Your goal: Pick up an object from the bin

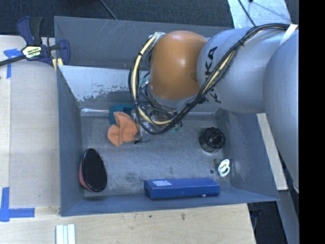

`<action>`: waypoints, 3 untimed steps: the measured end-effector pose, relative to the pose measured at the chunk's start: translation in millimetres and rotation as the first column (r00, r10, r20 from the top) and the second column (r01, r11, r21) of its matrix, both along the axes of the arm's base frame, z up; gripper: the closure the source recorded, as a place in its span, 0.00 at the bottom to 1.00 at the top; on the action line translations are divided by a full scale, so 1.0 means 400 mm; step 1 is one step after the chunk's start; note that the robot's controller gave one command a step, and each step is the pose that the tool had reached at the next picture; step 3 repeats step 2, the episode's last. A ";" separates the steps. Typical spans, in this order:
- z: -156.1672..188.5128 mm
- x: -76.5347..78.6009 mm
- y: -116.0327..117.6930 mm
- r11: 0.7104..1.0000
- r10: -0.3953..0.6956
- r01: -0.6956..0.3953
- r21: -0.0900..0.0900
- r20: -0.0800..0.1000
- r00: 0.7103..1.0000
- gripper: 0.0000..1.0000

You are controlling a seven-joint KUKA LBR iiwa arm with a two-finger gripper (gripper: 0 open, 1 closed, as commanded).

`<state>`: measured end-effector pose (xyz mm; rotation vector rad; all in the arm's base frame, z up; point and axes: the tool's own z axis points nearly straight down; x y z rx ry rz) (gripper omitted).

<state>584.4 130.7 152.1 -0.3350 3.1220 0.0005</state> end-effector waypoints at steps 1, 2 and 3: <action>0.105 -0.012 0.035 1.000 -0.002 0.002 -0.001 -0.005 1.000 1.00; 0.226 0.001 0.039 1.000 0.012 -0.012 0.001 0.002 1.000 1.00; 0.226 0.001 0.039 1.000 0.012 -0.012 0.001 0.002 1.000 1.00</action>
Offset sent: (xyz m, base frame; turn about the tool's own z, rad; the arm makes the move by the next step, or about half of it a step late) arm 0.0003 0.0147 0.0928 -0.0133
